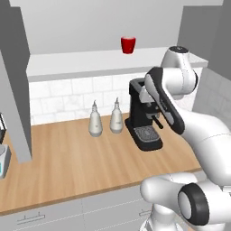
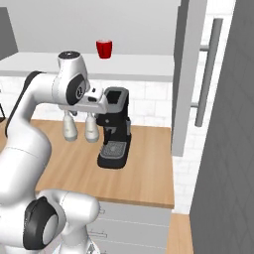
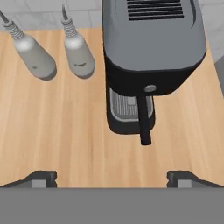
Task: Gather all objects into one cabinet and sort the glasses and bowls to opposite sides.
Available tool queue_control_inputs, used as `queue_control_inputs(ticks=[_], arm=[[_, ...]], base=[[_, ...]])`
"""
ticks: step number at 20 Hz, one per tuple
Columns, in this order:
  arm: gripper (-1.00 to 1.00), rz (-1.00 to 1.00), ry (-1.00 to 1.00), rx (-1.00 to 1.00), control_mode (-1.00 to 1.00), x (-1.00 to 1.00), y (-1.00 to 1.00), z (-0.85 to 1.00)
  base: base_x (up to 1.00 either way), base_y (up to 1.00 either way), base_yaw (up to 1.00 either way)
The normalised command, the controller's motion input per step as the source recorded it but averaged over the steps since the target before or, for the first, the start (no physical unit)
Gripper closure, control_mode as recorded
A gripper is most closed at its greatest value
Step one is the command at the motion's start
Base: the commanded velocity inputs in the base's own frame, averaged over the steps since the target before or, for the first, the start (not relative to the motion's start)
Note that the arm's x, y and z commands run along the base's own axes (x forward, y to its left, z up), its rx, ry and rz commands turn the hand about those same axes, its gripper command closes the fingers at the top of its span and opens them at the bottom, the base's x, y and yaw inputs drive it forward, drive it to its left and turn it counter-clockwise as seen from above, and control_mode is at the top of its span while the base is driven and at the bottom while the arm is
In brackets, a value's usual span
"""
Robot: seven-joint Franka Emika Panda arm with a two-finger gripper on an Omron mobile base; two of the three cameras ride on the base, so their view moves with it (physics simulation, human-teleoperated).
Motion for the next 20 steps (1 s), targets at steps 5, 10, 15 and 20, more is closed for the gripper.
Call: queue_control_inputs(ticks=[5,10,15,20], arm=[[-1.0,0.0,0.0,0.0,1.0,0.0,0.0,0.0],[-1.0,0.0,-0.17,0.01,-1.0,-0.02,0.1,0.33],[-1.0,0.0,-0.36,0.02,-1.0,0.04,0.13,0.58],[-1.0,0.0,-0.18,0.03,-1.0,0.33,0.08,0.67]], base=[[0.0,-0.03,0.0],[-0.01,0.0,0.0],[0.0,0.0,0.0],[0.0,0.0,0.0]])
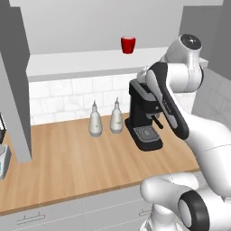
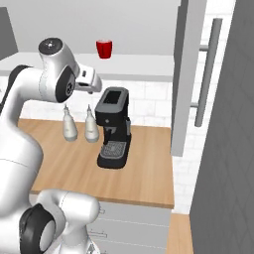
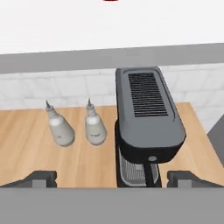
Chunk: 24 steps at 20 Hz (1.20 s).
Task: Gather all objects into one cabinet and sort the glasses and bowls to opposite sides.
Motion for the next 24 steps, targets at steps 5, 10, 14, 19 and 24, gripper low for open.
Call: queue_control_inputs(ticks=[5,10,14,19,24], arm=[[-1.0,0.07,-0.26,0.06,-1.0,0.39,0.01,0.27],[-1.0,0.01,-0.18,0.02,-1.0,0.32,0.03,0.38],[-1.0,0.0,-0.12,0.0,-1.0,0.13,0.02,0.5],[-1.0,0.0,0.01,0.0,-1.0,0.36,0.01,0.6],[-1.0,0.0,0.0,0.0,-1.0,0.36,0.06,0.23]], base=[[0.0,0.0,0.0],[0.0,0.0,0.0],[0.0,0.0,0.0],[0.0,0.0,0.0],[0.0,0.0,0.0]])
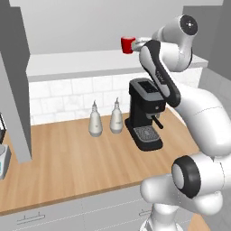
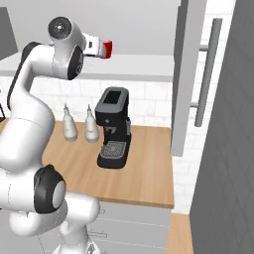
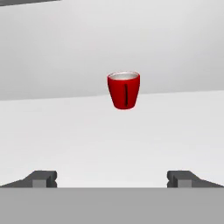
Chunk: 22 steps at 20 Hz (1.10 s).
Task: Gather all objects into one cabinet and sort the glasses and bowls to opposite sides.
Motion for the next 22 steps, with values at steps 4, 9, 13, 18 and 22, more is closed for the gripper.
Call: queue_control_inputs(ticks=[4,9,13,18,22], arm=[[-1.0,0.0,0.0,0.0,-1.0,0.4,0.0,0.0],[-1.0,0.0,0.0,0.0,-1.0,0.13,0.0,-0.01],[-1.0,0.02,0.0,0.0,-1.0,0.14,0.0,-0.09],[-1.0,0.04,0.0,0.0,-1.0,0.28,0.0,-0.29],[-1.0,0.03,0.0,0.0,-1.0,0.42,0.0,-0.21]], base=[[0.0,0.0,0.0],[0.0,0.0,0.0],[0.0,0.0,0.0],[0.0,0.0,0.0],[0.0,0.0,0.0]])
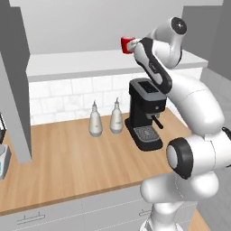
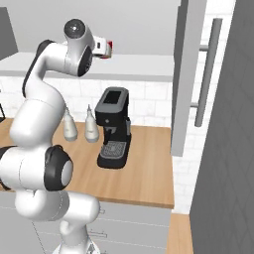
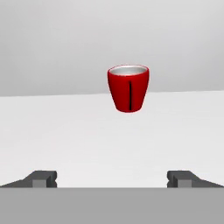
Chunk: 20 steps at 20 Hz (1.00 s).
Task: Gather all objects into one cabinet and sort the glasses and bowls to opposite sides.
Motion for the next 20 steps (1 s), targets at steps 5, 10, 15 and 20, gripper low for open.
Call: queue_control_inputs(ticks=[5,10,15,20], arm=[[-1.0,0.0,0.0,0.0,-1.0,0.37,-0.01,0.0],[-1.0,0.0,0.0,0.0,-1.0,0.2,-0.03,0.05],[-1.0,0.0,0.03,0.0,-1.0,0.14,-0.02,0.0],[-1.0,0.0,0.04,0.0,-1.0,0.31,0.0,0.0]], base=[[0.0,0.0,0.0],[0.0,0.0,0.0],[0.0,0.0,0.0],[0.0,0.0,0.0]])
